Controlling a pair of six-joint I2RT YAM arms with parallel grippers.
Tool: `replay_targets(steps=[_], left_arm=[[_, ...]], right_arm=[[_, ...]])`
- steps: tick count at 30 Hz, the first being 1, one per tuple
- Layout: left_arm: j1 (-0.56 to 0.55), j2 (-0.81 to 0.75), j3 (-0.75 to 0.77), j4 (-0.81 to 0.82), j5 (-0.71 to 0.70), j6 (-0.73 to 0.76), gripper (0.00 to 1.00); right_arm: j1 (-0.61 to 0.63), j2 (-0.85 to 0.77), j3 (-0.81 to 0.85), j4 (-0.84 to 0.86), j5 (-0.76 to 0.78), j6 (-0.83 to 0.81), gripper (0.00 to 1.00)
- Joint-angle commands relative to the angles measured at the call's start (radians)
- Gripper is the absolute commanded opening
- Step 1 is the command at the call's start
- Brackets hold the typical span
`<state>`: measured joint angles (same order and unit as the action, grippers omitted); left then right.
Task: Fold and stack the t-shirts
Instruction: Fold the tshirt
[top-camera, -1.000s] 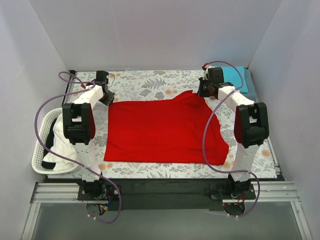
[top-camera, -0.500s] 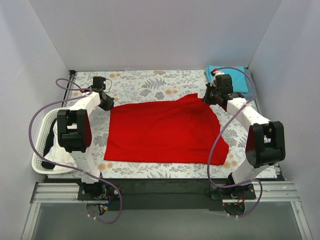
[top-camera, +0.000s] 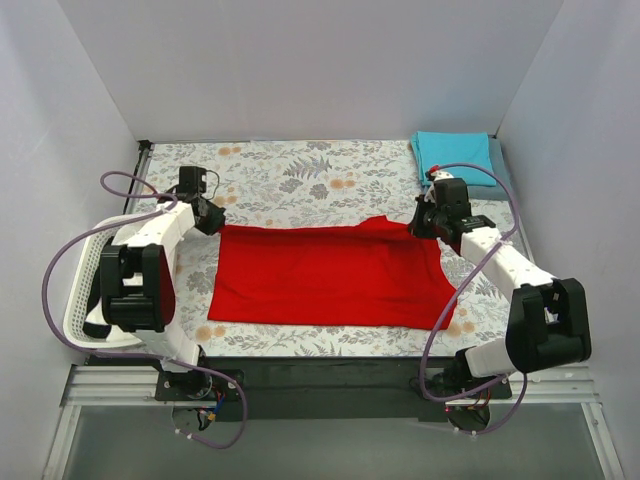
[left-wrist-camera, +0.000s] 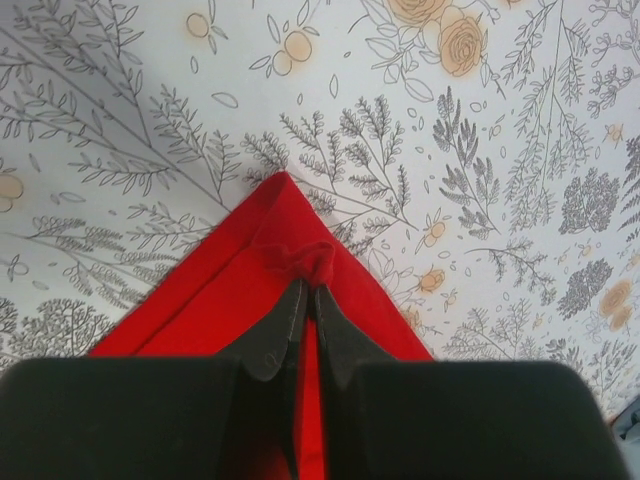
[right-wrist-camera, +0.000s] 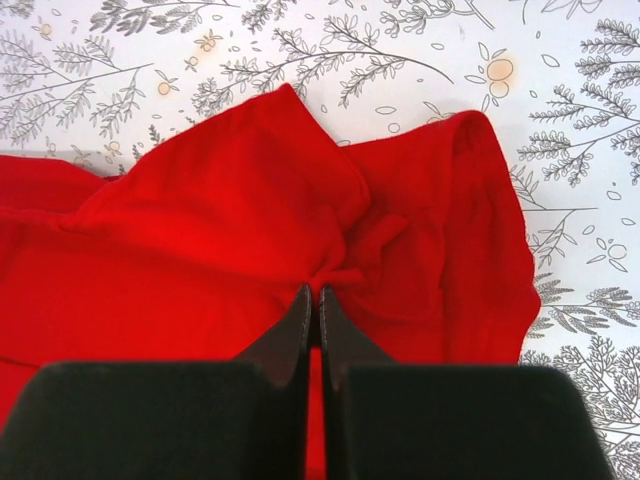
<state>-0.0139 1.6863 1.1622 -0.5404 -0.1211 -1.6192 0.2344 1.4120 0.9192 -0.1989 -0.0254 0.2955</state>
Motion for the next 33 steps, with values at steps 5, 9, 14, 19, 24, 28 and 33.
replay_targets(steps=[5,9,14,19,24,28,33], left_arm=[[0.009,-0.134,-0.062,0.005,-0.009,0.001,0.00],[0.009,-0.177,-0.099,0.002,-0.006,0.005,0.00],[0.009,-0.208,-0.145,-0.003,0.009,0.007,0.00],[0.009,-0.249,-0.185,0.000,0.006,0.008,0.00],[0.009,-0.298,-0.225,-0.004,0.012,0.007,0.00],[0.009,-0.310,-0.262,-0.001,0.012,0.015,0.00],[0.009,-0.335,-0.294,0.007,0.011,0.019,0.00]], right_arm=[[0.020,-0.091,-0.039,0.012,0.061,0.025,0.01],[0.026,-0.134,-0.065,0.003,0.071,0.034,0.01],[0.032,-0.182,-0.106,-0.010,0.078,0.045,0.01],[0.034,-0.214,-0.160,-0.013,0.082,0.051,0.01],[0.036,-0.246,-0.195,-0.014,0.074,0.062,0.01],[0.040,-0.266,-0.224,-0.016,0.067,0.068,0.01],[0.043,-0.281,-0.270,-0.007,0.056,0.082,0.01]])
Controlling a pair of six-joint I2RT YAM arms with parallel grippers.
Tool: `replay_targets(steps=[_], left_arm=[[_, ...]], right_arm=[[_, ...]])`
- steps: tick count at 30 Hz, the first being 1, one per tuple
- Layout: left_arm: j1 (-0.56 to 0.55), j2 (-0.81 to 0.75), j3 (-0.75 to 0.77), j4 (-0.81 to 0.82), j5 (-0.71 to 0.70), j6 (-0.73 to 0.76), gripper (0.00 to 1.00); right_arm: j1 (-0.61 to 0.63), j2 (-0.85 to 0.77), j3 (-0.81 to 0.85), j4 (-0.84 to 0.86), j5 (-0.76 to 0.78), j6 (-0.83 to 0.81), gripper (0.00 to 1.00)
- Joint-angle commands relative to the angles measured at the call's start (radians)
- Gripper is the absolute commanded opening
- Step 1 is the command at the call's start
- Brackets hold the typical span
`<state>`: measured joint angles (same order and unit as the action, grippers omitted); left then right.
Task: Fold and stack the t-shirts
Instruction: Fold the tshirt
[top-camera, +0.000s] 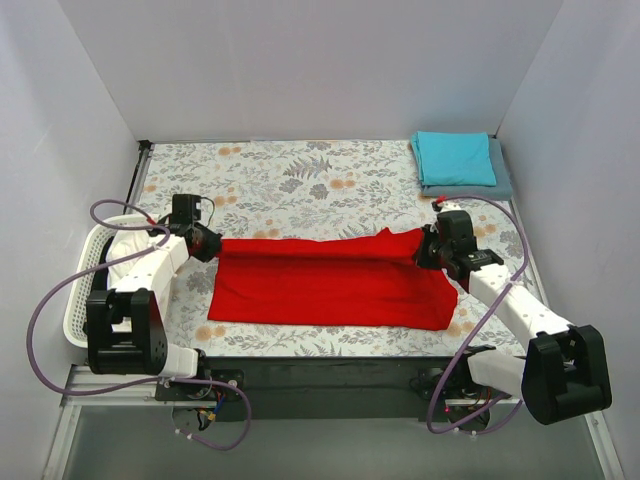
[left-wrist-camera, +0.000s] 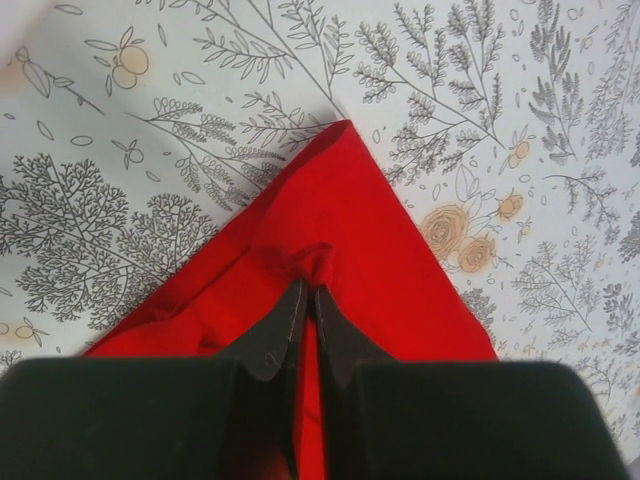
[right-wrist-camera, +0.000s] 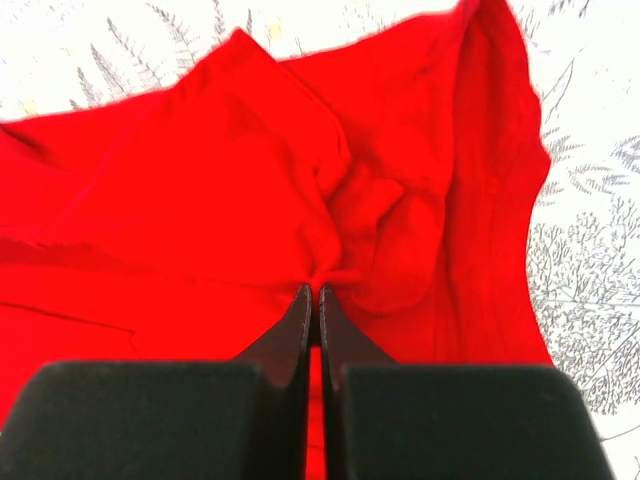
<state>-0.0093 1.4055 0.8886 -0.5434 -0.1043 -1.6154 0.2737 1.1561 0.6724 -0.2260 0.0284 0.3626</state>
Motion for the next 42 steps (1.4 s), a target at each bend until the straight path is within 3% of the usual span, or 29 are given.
replay_targets(steps=[1,4,5,6,7,8,11,12,16,21,30,42], left_arm=[[0.005,-0.056,-0.023,0.008,-0.008,0.017,0.00],[0.005,-0.065,-0.046,0.010,0.005,0.020,0.00],[0.005,-0.071,-0.054,0.010,0.008,0.020,0.05],[0.005,-0.079,-0.069,0.010,0.011,0.017,0.10],[0.005,-0.086,-0.077,0.011,0.012,0.015,0.22],[0.005,-0.106,-0.080,0.005,0.015,0.015,0.28],[0.006,-0.140,-0.065,-0.015,0.009,0.026,0.47],[0.006,-0.155,-0.056,-0.023,0.006,0.029,0.48],[0.006,-0.146,-0.005,-0.009,0.043,0.058,0.49],[0.000,-0.025,0.047,-0.010,0.083,0.058,0.38],[-0.024,0.076,0.038,-0.013,0.058,0.005,0.33],[-0.017,0.294,0.139,-0.009,0.006,-0.018,0.29]], right_arm=[[0.004,-0.029,-0.031,0.028,-0.005,0.016,0.01],[0.004,-0.036,-0.074,0.053,-0.021,0.021,0.04],[0.004,-0.039,-0.085,0.056,-0.021,0.024,0.07],[0.004,-0.041,-0.097,0.059,-0.021,0.022,0.18],[0.005,-0.048,-0.103,0.062,-0.057,0.024,0.26],[0.004,-0.053,-0.106,0.062,-0.062,0.022,0.42],[0.004,-0.091,-0.106,0.060,-0.073,0.012,0.59],[0.004,-0.102,-0.103,0.059,-0.073,0.009,0.63],[0.004,-0.090,-0.070,0.059,-0.071,-0.002,0.64],[0.005,0.065,0.059,0.065,-0.078,-0.020,0.64],[0.047,0.327,0.265,0.074,-0.074,-0.036,0.64],[0.134,0.524,0.420,0.027,0.112,-0.042,0.67]])
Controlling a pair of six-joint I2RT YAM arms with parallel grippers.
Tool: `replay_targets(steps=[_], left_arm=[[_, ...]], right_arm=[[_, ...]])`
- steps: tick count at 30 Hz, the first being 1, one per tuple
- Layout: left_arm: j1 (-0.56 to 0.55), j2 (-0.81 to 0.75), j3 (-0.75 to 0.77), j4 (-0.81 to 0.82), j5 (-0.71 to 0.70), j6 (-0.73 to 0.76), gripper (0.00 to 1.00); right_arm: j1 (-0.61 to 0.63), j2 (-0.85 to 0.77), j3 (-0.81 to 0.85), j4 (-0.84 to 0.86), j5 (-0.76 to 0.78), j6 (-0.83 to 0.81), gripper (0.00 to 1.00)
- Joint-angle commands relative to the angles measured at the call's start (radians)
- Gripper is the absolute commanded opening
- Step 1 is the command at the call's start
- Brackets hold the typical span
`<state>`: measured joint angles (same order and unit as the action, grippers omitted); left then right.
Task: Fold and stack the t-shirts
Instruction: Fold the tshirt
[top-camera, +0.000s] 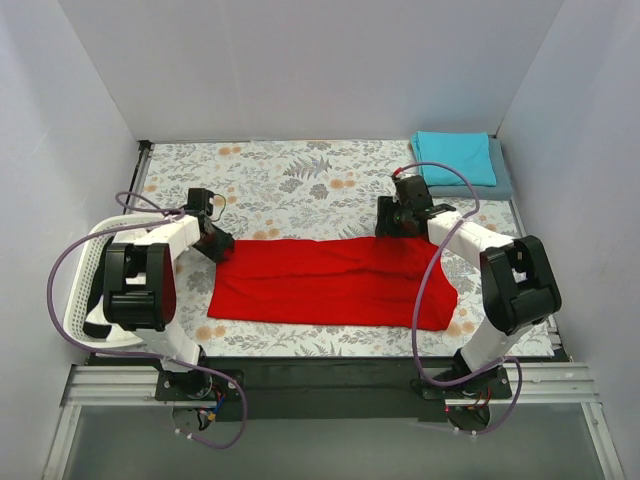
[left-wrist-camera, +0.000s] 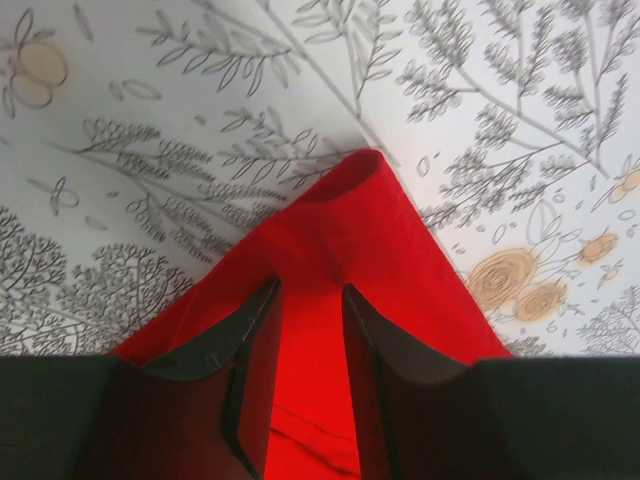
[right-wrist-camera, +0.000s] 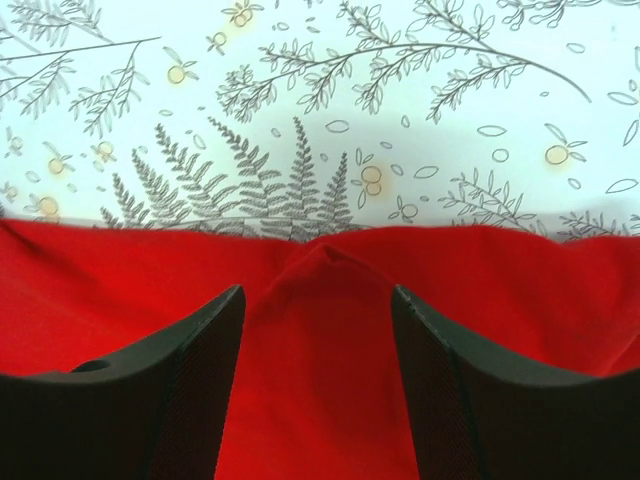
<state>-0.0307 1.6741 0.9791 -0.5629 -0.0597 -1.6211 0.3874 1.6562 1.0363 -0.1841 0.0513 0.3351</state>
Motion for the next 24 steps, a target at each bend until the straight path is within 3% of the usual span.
replay_targets(steps=[1,7,13,17,24], left_arm=[[0.006,0.035,0.055,0.011,-0.042,-0.013,0.29],[0.021,0.084,0.092,0.008,-0.040,-0.010,0.29],[0.026,0.059,0.105,0.006,-0.017,-0.005,0.29],[0.026,0.030,0.119,-0.020,-0.015,-0.006,0.29],[0.026,-0.065,0.098,-0.144,-0.091,-0.106,0.36]], right_arm=[[0.033,0.033,0.070,-0.031,0.111,-0.016,0.67],[0.065,0.088,0.097,-0.046,0.197,-0.016,0.66],[0.071,0.079,0.093,-0.052,0.202,-0.011,0.42],[0.071,0.045,0.085,-0.054,0.206,-0.005,0.31],[0.071,0.011,0.067,-0.057,0.188,0.012,0.22]])
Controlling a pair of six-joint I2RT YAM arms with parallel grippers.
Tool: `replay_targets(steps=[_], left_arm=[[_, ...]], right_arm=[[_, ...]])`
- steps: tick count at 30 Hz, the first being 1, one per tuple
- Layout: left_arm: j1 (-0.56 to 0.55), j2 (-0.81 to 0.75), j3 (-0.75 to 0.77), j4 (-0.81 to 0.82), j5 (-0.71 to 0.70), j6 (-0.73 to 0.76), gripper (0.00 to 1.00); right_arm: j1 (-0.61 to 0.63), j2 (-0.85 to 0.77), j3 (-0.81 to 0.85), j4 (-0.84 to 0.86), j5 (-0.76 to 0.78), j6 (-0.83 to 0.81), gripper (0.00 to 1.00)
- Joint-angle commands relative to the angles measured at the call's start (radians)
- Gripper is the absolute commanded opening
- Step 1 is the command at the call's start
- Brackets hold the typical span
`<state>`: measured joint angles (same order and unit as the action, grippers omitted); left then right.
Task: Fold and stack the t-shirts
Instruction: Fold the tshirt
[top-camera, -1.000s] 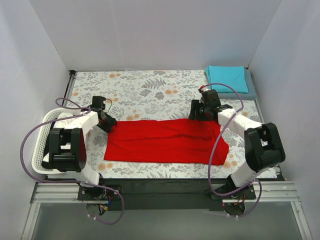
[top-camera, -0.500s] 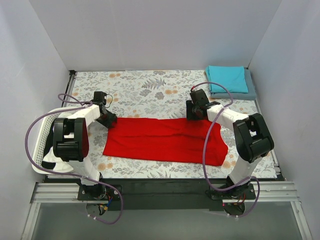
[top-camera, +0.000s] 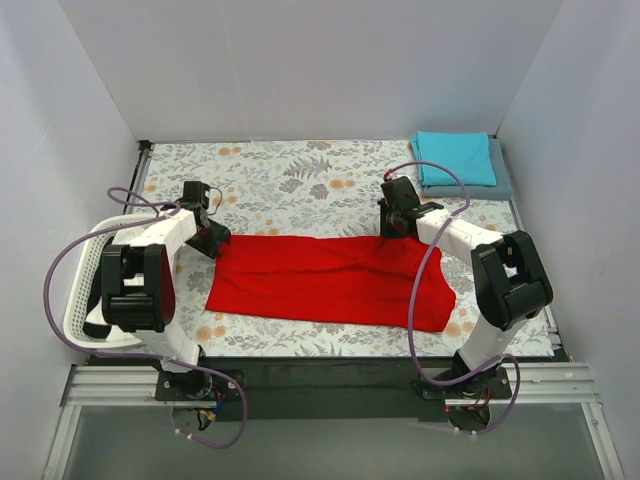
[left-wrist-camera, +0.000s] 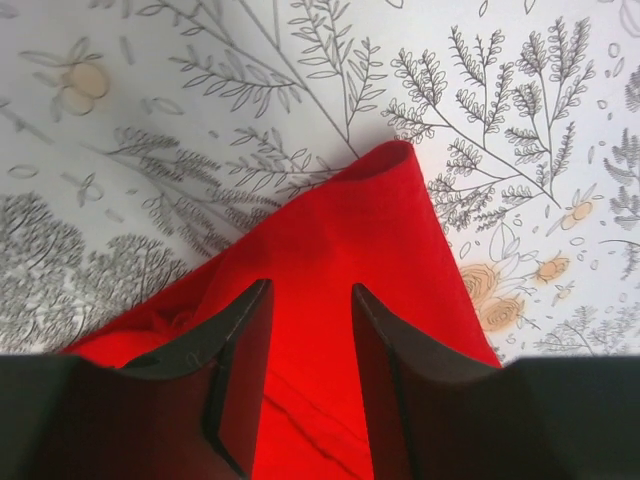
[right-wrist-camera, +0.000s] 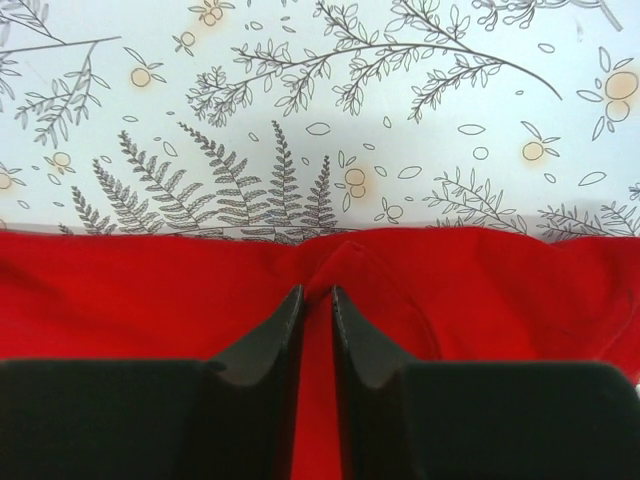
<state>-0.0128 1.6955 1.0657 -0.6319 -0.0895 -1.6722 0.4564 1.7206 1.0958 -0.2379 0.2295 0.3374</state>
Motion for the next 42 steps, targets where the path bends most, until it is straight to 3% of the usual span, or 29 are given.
replay_targets(steps=[1,12,26,33,34,42], left_arm=[[0.008,-0.108,0.002,-0.083,-0.073,-0.070,0.37],[0.008,-0.212,-0.065,-0.158,-0.104,-0.133,0.40],[0.008,-0.157,-0.096,-0.126,-0.047,-0.150,0.39],[0.008,-0.120,-0.067,-0.098,-0.042,-0.141,0.29],[0.008,-0.120,-0.061,-0.100,-0.044,-0.138,0.24],[0.008,-0.093,0.022,-0.107,-0.053,-0.113,0.03]], right_arm=[[0.002,-0.055,0.006,-0.003,0.008,0.008,0.22],[0.004,-0.052,0.009,-0.003,-0.010,0.011,0.19],[0.004,-0.039,0.012,0.002,-0.022,0.015,0.19],[0.004,-0.036,0.021,0.003,-0.047,0.012,0.25],[0.002,-0.042,0.021,0.002,-0.055,0.011,0.30],[0.047,-0.082,0.006,-0.003,-0.186,0.029,0.43]])
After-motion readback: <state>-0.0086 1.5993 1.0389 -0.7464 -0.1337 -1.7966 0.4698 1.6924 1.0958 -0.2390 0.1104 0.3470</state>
